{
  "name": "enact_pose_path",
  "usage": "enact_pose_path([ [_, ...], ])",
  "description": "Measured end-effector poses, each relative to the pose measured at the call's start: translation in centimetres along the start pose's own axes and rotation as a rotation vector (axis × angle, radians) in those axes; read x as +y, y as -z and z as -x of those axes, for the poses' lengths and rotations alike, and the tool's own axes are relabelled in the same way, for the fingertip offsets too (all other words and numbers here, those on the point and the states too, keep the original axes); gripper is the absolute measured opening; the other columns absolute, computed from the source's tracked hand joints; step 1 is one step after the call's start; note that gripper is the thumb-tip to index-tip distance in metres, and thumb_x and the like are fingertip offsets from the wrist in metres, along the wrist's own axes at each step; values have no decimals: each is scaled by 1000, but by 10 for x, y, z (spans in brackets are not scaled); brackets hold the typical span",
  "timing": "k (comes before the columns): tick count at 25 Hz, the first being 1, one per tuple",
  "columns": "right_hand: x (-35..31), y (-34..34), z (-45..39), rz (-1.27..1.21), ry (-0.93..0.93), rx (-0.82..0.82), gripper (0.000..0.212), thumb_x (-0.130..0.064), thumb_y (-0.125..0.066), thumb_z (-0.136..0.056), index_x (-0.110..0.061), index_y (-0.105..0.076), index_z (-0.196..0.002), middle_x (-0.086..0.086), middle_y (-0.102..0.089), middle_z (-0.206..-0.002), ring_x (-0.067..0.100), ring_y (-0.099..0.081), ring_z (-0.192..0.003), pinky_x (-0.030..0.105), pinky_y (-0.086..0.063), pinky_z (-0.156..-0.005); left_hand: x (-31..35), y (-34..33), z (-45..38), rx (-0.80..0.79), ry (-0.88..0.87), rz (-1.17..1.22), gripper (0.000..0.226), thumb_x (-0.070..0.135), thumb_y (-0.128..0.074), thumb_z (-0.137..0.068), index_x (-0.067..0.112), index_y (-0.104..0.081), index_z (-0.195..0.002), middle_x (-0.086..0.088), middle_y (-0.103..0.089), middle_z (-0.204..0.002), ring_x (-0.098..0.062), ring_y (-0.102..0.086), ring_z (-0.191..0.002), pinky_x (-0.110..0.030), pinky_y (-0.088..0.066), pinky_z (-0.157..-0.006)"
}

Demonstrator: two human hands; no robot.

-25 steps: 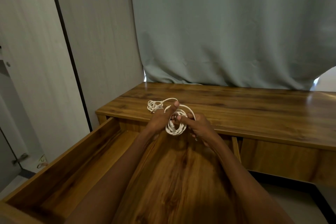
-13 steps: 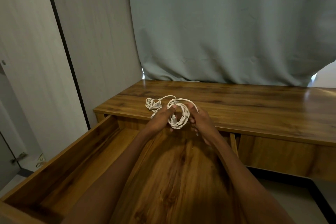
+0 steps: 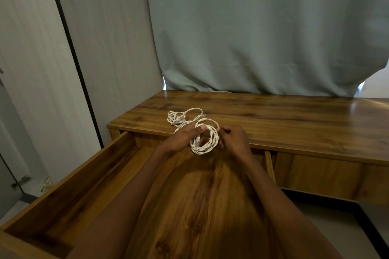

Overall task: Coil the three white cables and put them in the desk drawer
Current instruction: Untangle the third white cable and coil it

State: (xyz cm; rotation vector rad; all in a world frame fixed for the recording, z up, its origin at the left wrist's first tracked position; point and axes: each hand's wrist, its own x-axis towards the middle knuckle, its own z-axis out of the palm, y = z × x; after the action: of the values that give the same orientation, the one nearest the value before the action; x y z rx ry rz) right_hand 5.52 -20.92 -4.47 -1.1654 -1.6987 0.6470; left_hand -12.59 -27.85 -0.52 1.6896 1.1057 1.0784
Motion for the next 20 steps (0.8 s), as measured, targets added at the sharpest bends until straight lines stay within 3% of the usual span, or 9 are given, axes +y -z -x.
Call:
enact_pose_path([
  [2, -3, -1, -4, -302, -100, 64, 19, -17, -62, -99, -8, -76, -107, 0, -73, -72, 6, -68, -56, 18, -51, -56, -2, -4, -2, 0, -12, 18, 20, 34, -48, -104, 24, -65, -102, -12, -66, -80, -31, -55, -67, -33, -45, -56],
  [4, -7, 0, -7, -557, -177, 95, 18, -12, -62, -99, -6, -74, -110, 4, -73, -76, 13, -69, -58, 27, -56, -59, -3, -6, -3, 33, 5, 40, 18, 29, -48, -104, 23, -65, -104, -2, -71, -84, -24, -63, -74, -31, -47, -65],
  [6, -9, 1, -7, -717, -226, 47, 18, -7, -61, -99, -9, -71, -113, 4, -71, -75, 12, -67, -58, 25, -57, -59, -4, -7, -2, 23, 27, 141, 22, 25, -47, -104, 20, -67, -97, 3, -70, -71, -15, -63, -62, -24, -49, -57],
  [9, -10, 2, -5, -895, -298, -88, 24, -5, -60, -98, 2, -68, -120, 6, -71, -83, 12, -67, -62, 22, -58, -60, -7, -1, -3, -15, 22, 297, 33, 28, -49, -102, 13, -70, -82, -9, -55, -59, -22, -53, -48, -26, -45, -39],
  [11, -11, 0, -4, -954, -318, -116, 25, -4, -61, -97, 8, -66, -118, 10, -74, -95, 12, -68, -64, 22, -59, -61, -10, 1, -5, -4, 12, 325, 34, 26, -46, -103, 7, -70, -89, -13, -51, -59, -22, -51, -45, -26, -43, -37],
  [18, -10, -16, 0, -987, -400, -114, 30, -9, -68, -93, -3, -65, -122, 20, -74, -108, 21, -71, -78, 31, -60, -68, -16, -11, -12, 75, -4, 212, 31, 26, -42, -106, 4, -62, -116, -9, -67, -69, -20, -58, -47, -27, -46, -39],
  [20, -14, -16, 5, -830, -425, -104, 24, -16, -65, -96, -6, -69, -118, 14, -76, -100, 15, -69, -70, 25, -56, -57, -22, -10, -16, 127, -13, 142, 33, 31, -44, -105, 7, -61, -120, -10, -70, -77, -22, -61, -53, -29, -50, -44],
])
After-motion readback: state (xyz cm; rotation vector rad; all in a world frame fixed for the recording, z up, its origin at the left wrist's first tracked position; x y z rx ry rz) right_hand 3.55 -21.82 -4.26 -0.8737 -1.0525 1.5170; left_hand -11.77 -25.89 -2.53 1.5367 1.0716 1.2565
